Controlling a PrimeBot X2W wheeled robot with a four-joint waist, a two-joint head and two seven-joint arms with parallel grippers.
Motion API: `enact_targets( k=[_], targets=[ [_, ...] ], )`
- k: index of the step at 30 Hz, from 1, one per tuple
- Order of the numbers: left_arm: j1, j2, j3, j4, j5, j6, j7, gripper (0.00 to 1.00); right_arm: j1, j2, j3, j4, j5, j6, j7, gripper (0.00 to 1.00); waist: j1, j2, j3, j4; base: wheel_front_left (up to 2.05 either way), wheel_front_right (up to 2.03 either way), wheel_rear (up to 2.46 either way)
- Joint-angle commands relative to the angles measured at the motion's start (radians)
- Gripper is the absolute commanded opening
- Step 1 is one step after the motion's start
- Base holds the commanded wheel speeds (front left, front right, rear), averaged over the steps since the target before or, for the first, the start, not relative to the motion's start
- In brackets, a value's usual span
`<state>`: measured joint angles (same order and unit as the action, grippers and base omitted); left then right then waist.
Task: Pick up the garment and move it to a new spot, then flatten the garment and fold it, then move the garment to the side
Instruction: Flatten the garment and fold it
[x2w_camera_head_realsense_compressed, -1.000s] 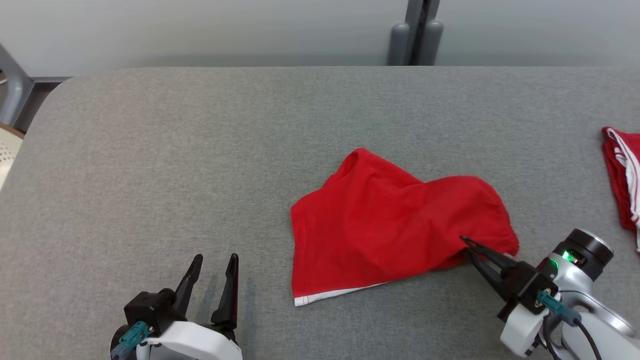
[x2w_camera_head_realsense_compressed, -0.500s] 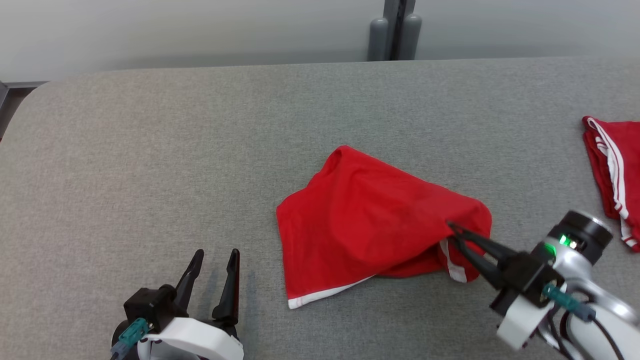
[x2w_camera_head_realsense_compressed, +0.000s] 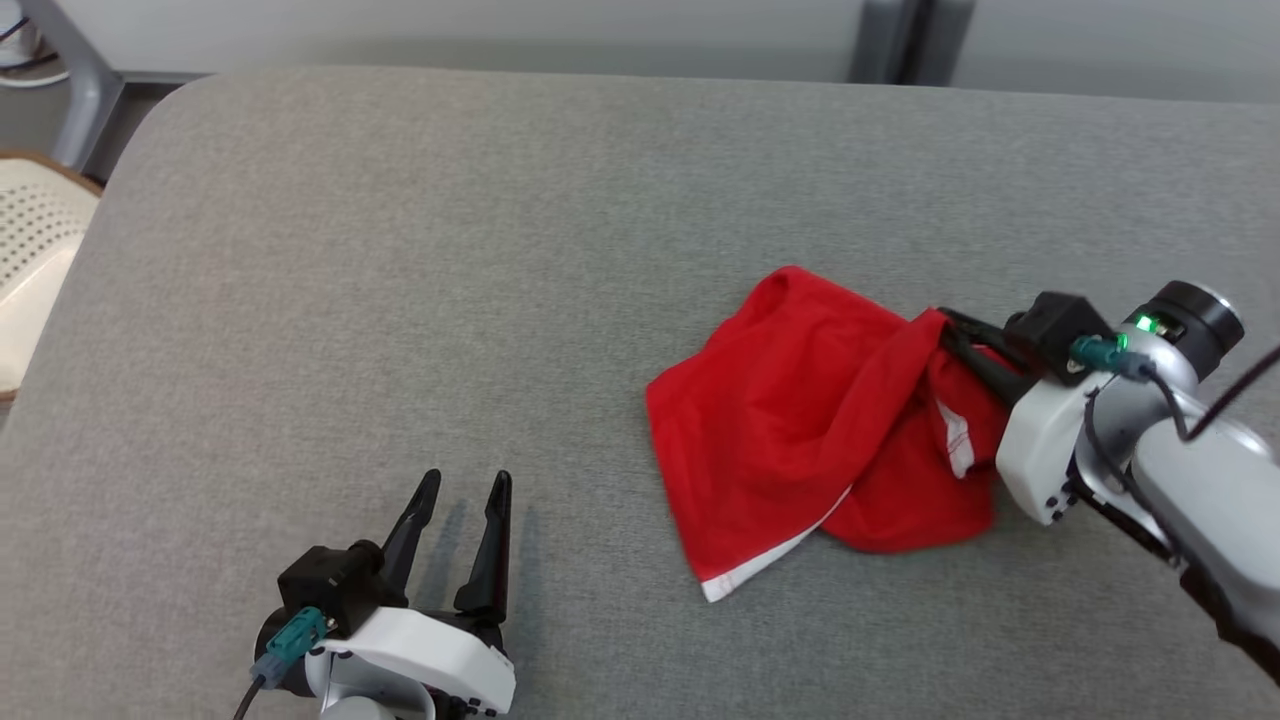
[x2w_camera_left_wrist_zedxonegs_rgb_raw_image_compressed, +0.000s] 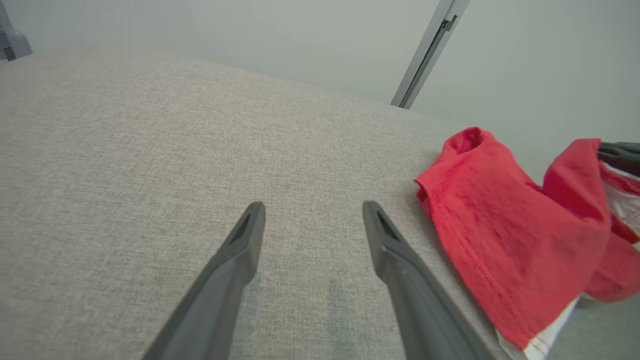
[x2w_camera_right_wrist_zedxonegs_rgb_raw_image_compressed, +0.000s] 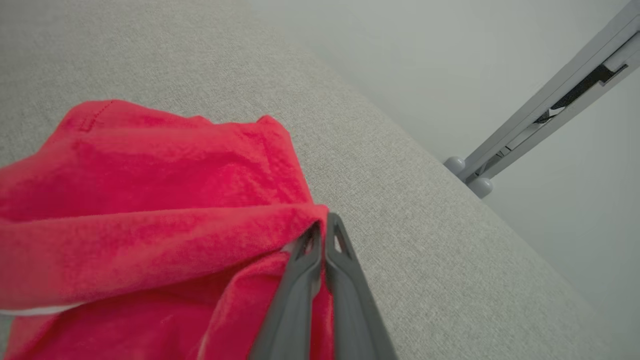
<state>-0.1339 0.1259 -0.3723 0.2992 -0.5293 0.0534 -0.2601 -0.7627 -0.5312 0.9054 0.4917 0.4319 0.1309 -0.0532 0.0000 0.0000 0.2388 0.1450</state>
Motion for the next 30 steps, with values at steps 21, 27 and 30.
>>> enact_targets(
  k=[21, 27, 30],
  targets=[
    [-0.004, 0.001, 0.027, 0.003, 0.030, -0.013, -0.006, 1.00, -0.076, -0.067, 0.048, 0.197, 0.245, 0.000, -0.211, 1.00, 0.0000, 0.0000, 0.005, -0.078, 0.00, 0.00, 0.00],
    [0.003, 0.009, 0.032, -0.004, 0.032, -0.008, -0.006, 1.00, 0.092, -0.074, -0.169, 0.075, 0.174, 0.000, -0.213, 1.00, 0.0000, 0.0000, -0.005, -0.119, 0.00, 0.00, 0.00],
    [0.008, 0.013, 0.029, -0.005, 0.033, -0.009, -0.005, 1.00, 0.193, -0.058, -0.249, 0.037, 0.131, 0.000, -0.213, 1.00, 0.0000, 0.0000, -0.011, -0.135, 0.00, 0.00, 0.00]
  ],
)
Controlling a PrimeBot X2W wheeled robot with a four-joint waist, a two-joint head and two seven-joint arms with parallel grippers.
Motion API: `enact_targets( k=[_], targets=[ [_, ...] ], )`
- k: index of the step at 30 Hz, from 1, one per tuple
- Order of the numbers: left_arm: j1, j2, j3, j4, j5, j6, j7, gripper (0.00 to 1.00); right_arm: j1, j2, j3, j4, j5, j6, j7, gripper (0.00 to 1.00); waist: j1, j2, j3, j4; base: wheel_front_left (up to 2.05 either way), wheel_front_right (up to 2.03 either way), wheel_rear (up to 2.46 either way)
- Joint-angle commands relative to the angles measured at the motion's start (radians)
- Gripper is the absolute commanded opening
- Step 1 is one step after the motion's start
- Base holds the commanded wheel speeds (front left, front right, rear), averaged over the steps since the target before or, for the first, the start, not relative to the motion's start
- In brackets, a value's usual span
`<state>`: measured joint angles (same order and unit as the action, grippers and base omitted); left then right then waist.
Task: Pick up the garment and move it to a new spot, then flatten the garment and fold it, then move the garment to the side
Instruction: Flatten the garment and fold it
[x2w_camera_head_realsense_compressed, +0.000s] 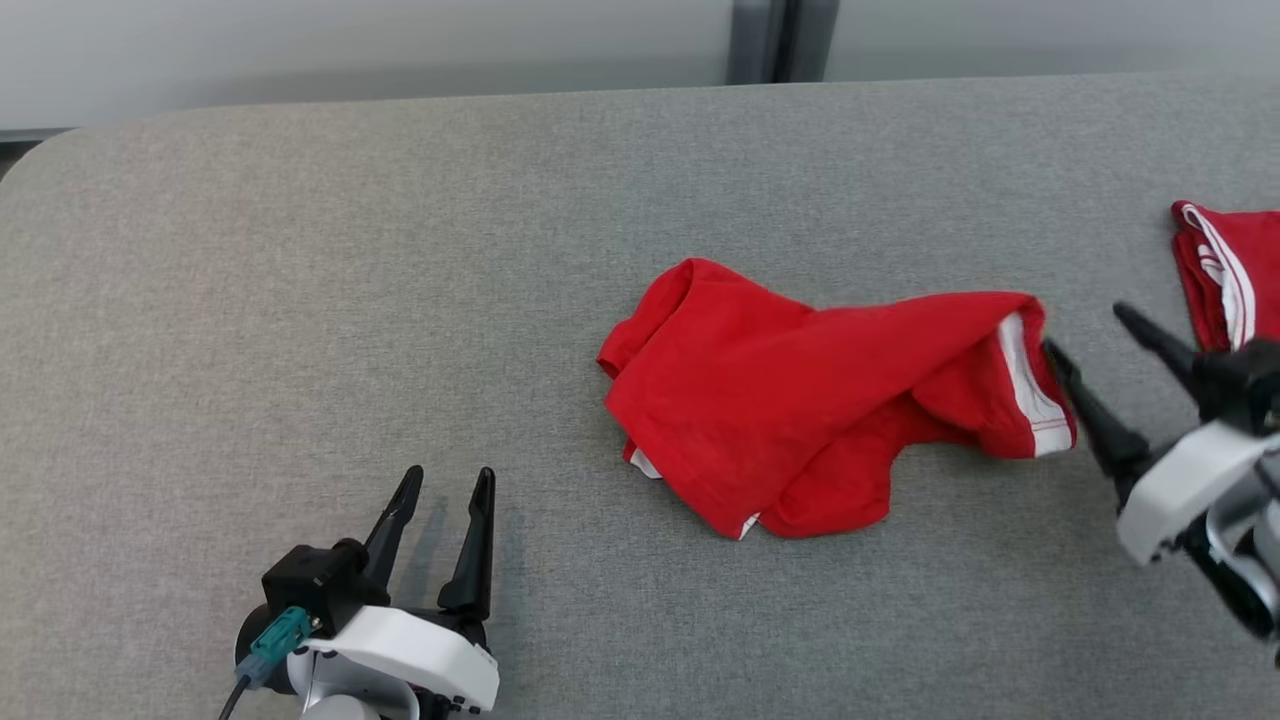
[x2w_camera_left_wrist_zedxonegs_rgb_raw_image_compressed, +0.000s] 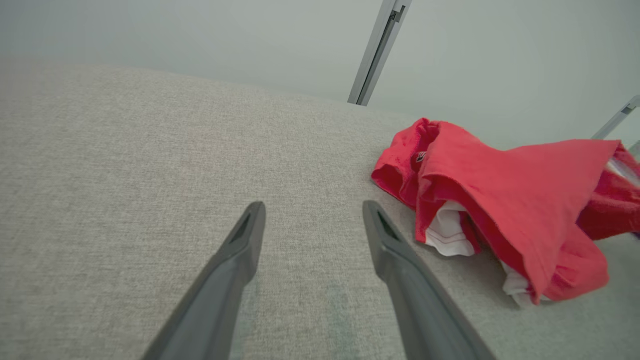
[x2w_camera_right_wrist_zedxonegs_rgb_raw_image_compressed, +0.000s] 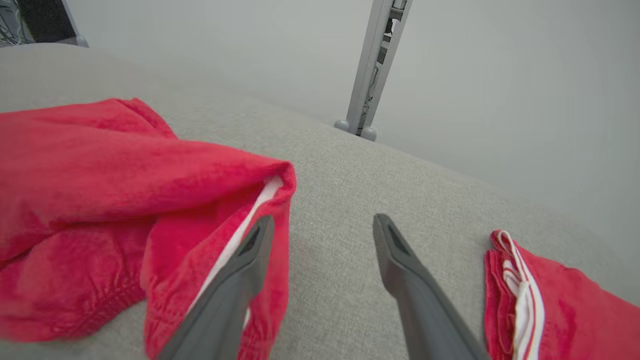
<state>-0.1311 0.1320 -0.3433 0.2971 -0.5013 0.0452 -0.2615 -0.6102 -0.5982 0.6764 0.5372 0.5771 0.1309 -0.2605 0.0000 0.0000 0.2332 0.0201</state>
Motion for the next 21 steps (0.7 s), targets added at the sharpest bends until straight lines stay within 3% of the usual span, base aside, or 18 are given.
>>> enact_targets(
  k=[1, 6, 11, 21],
  targets=[
    [0.006, 0.007, -0.003, -0.002, 0.006, -0.002, -0.002, 1.00, 0.067, 0.012, -0.037, -0.016, -0.027, 0.000, -0.006, 1.00, 0.0000, 0.0000, -0.007, -0.013, 0.00, 0.00, 0.00],
    [0.013, 0.007, -0.015, -0.002, 0.005, -0.001, 0.003, 1.00, 0.201, 0.035, -0.160, -0.067, -0.086, 0.000, -0.006, 1.00, 0.0000, 0.0000, -0.024, -0.021, 0.00, 0.00, 0.00],
    [0.018, 0.009, -0.021, -0.002, 0.004, -0.001, 0.005, 1.00, 0.300, 0.069, -0.216, -0.127, -0.114, 0.000, -0.006, 1.00, 0.0000, 0.0000, -0.034, -0.015, 0.00, 0.00, 0.00],
    [0.038, 0.011, -0.036, -0.006, -0.004, 0.003, 0.009, 1.00, 0.475, 0.189, -0.264, -0.216, -0.070, 0.000, 0.001, 1.00, 0.0000, 0.0000, -0.055, 0.009, 0.00, 0.00, 0.00]
  ],
)
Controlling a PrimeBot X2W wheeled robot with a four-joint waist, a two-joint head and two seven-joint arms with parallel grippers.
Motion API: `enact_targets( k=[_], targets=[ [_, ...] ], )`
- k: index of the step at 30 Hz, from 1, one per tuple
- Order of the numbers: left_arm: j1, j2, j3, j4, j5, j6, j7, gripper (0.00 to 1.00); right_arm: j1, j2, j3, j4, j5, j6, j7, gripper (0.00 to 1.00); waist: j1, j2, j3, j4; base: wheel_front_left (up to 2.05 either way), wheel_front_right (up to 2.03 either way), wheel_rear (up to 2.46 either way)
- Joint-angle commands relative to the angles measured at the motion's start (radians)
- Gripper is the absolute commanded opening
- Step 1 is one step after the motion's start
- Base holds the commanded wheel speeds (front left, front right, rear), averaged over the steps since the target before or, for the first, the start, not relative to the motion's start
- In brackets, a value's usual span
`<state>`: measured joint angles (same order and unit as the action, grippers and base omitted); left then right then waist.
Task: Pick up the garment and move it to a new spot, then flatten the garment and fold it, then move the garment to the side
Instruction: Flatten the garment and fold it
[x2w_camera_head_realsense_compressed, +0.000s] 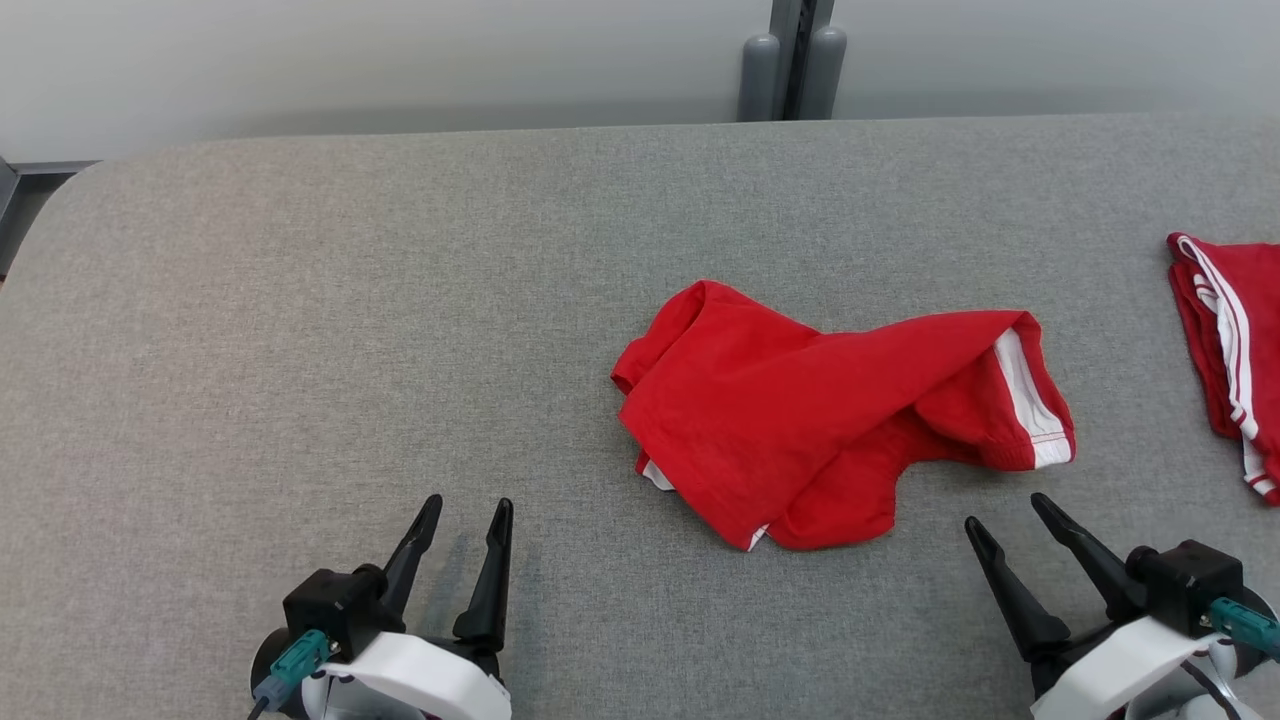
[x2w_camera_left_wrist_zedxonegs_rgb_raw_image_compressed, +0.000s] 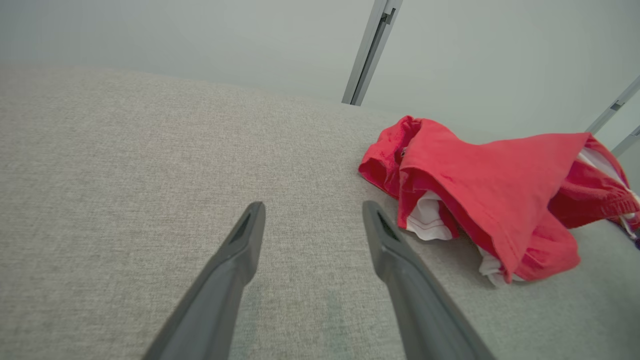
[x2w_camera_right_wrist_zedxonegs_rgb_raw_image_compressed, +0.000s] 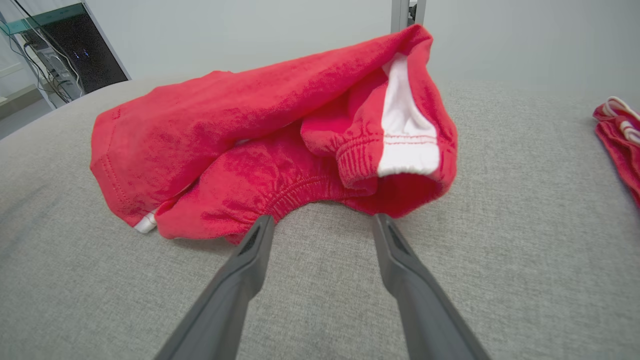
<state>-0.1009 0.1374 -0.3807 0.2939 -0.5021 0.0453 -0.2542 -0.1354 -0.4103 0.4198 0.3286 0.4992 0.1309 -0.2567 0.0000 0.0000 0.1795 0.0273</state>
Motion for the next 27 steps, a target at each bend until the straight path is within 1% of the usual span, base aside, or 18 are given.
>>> enact_targets(
  k=[1, 4, 6, 9, 11, 12, 13, 15, 16, 17, 21, 24, 27],
  targets=[
    [0.008, 0.007, 0.002, -0.004, -0.004, 0.004, 0.002, 1.00, -0.001, 0.007, -0.013, -0.007, 0.011, 0.000, -0.004, 1.00, 0.0000, 0.0000, -0.002, 0.003, 0.00, 0.00, 0.00],
    [0.010, 0.008, 0.000, -0.008, -0.007, 0.006, 0.003, 1.00, -0.029, 0.036, -0.038, 0.006, 0.020, 0.000, -0.006, 1.00, 0.0000, 0.0000, -0.003, 0.006, 0.00, 0.00, 0.00],
    [0.010, 0.010, -0.001, -0.009, -0.008, 0.008, 0.003, 1.00, -0.049, 0.055, -0.066, 0.037, 0.026, 0.000, -0.007, 1.00, 0.0000, 0.0000, -0.002, 0.008, 0.00, 0.00, 0.00],
    [0.006, 0.011, -0.004, -0.012, -0.009, 0.010, 0.005, 1.00, -0.099, 0.087, -0.058, 0.085, 0.021, 0.000, -0.008, 1.00, 0.0000, 0.0000, 0.002, 0.011, 0.00, 0.00, 0.00],
    [0.001, 0.013, -0.004, -0.012, -0.010, 0.009, 0.005, 1.00, -0.128, 0.095, -0.044, 0.115, 0.029, 0.000, -0.008, 1.00, 0.0000, 0.0000, 0.004, 0.015, 0.00, 0.00, 0.00],
    [-0.001, 0.013, -0.005, -0.012, -0.011, 0.010, 0.005, 1.00, -0.144, 0.100, -0.037, 0.127, 0.031, 0.000, -0.009, 0.88, 0.0000, 0.0000, 0.005, 0.016, 0.00, 0.00, 0.00],
    [-0.002, 0.013, -0.005, -0.012, -0.011, 0.011, 0.005, 1.00, -0.156, 0.105, -0.031, 0.138, 0.032, 0.000, -0.009, 0.62, 0.0000, 0.0000, 0.006, 0.017, 0.00, 0.00, 0.00],
    [-0.002, 0.015, -0.003, -0.012, -0.012, 0.012, 0.004, 1.00, -0.180, 0.112, -0.015, 0.152, 0.030, 0.000, -0.010, 0.27, 0.0000, 0.0000, 0.006, 0.017, 0.00, 0.00, 0.00],
    [-0.002, 0.015, -0.002, -0.012, -0.013, 0.013, 0.004, 1.00, -0.190, 0.113, -0.006, 0.153, 0.030, 0.000, -0.010, 0.04, 0.0000, 0.0000, 0.006, 0.015, 0.00, 0.00, 0.00],
    [-0.001, 0.016, -0.001, -0.011, -0.015, 0.014, 0.004, 1.00, -0.196, 0.111, 0.003, 0.146, 0.028, 0.000, -0.010, 0.00, 0.0000, 0.0000, 0.006, 0.013, 0.00, 0.00, 0.00],
    [0.007, 0.017, 0.004, -0.014, -0.020, 0.021, 0.002, 1.00, -0.192, 0.075, 0.075, 0.077, 0.055, 0.000, -0.010, 0.00, 0.0000, 0.0000, 0.001, -0.004, 0.00, 0.00, 0.00],
    [0.014, 0.019, 0.009, -0.017, -0.021, 0.024, 0.000, 1.00, -0.167, 0.011, 0.129, -0.014, 0.098, 0.000, 0.015, 0.00, 0.0000, 0.0000, -0.001, -0.024, 0.00, 0.00, 0.00],
    [0.016, 0.021, 0.014, -0.019, -0.025, 0.025, -0.001, 1.00, -0.134, -0.083, 0.131, -0.114, 0.141, 0.000, 0.062, 0.00, 0.0000, 0.0000, 0.000, -0.045, 0.00, 0.00, 0.00]
  ],
)
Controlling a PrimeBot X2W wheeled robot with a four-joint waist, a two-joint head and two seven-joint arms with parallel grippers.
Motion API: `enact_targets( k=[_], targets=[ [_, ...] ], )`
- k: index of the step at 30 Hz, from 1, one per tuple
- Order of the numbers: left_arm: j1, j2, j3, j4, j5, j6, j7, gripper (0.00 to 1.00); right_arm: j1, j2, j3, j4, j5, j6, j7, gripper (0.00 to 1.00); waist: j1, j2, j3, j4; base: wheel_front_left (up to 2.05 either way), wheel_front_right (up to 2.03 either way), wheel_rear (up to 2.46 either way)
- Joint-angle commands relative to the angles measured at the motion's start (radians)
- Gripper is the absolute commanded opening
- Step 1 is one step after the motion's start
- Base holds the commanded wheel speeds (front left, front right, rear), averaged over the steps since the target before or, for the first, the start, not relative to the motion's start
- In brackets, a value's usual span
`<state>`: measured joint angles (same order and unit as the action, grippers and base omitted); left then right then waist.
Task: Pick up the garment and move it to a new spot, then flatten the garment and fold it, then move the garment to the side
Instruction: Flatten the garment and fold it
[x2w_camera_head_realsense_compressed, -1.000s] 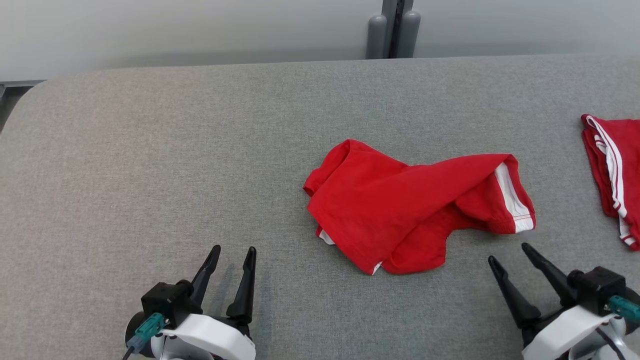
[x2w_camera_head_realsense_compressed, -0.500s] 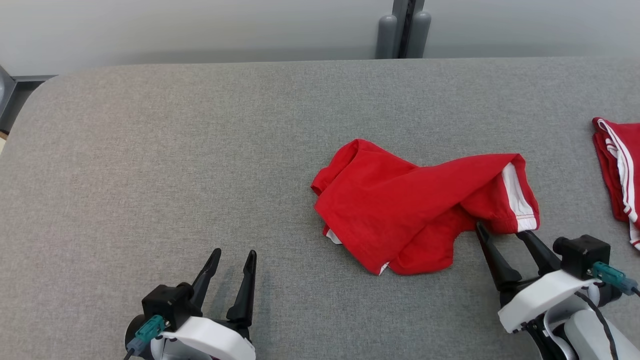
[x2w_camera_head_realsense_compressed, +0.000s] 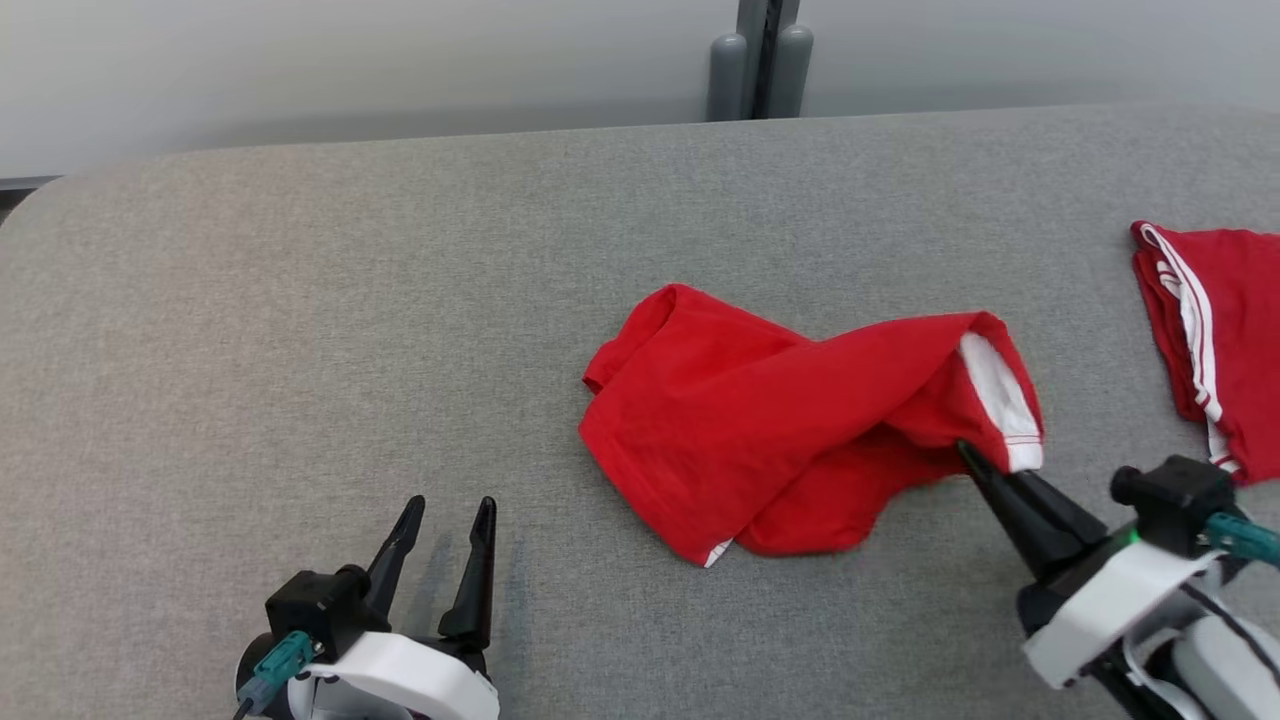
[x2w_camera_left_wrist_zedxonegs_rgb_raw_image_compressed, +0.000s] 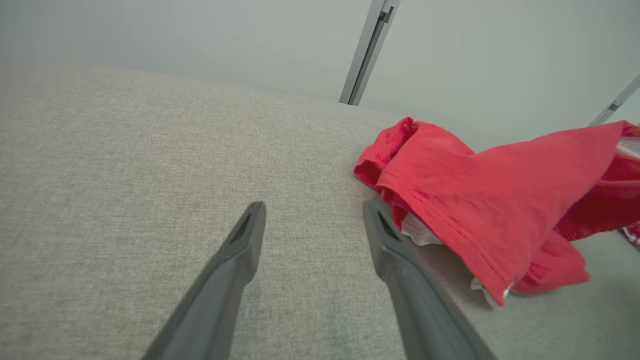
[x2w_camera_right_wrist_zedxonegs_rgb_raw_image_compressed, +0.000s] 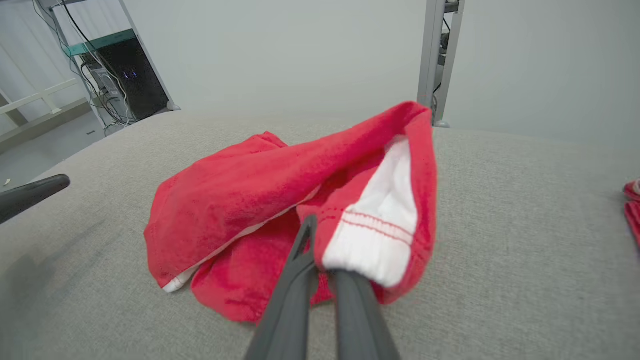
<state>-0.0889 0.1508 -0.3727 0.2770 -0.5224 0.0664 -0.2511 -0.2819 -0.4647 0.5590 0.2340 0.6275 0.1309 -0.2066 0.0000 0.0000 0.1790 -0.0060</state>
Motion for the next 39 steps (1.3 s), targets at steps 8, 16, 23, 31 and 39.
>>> enact_targets(
  k=[8, 16, 23, 31, 39],
  targets=[
    [-0.011, 0.012, 0.009, -0.007, -0.006, 0.004, -0.007, 1.00, 0.104, -0.211, -0.082, -0.139, 0.108, 0.000, 0.151, 0.00, 0.0000, 0.0000, 0.012, -0.034, 0.00, 0.00, 0.00],
    [-0.037, 0.014, -0.003, 0.000, 0.000, -0.004, -0.005, 1.00, 0.056, -0.210, -0.046, 0.014, 0.121, 0.000, 0.172, 0.00, 0.0000, 0.0000, 0.037, -0.012, 0.00, 0.00, 0.00],
    [-0.046, 0.011, -0.015, 0.001, 0.003, -0.005, -0.006, 1.00, -0.027, -0.144, -0.016, 0.215, 0.085, 0.000, 0.079, 0.43, 0.0000, 0.0000, 0.048, -0.003, 0.00, 0.00, 0.00],
    [-0.037, 0.009, -0.044, -0.009, 0.011, -0.015, 0.000, 1.00, -0.017, -0.142, -0.024, 0.289, 0.069, 0.000, -0.029, 1.00, 0.0000, 0.0000, 0.042, -0.029, 0.00, 0.00, 0.00],
    [-0.010, 0.006, -0.110, -0.034, 0.027, -0.043, 0.028, 1.00, 0.080, -0.159, -0.123, 0.218, 0.029, 0.000, -0.057, 1.00, 0.0000, 0.0000, 0.027, -0.077, 0.00, 0.00, 0.00]
  ],
)
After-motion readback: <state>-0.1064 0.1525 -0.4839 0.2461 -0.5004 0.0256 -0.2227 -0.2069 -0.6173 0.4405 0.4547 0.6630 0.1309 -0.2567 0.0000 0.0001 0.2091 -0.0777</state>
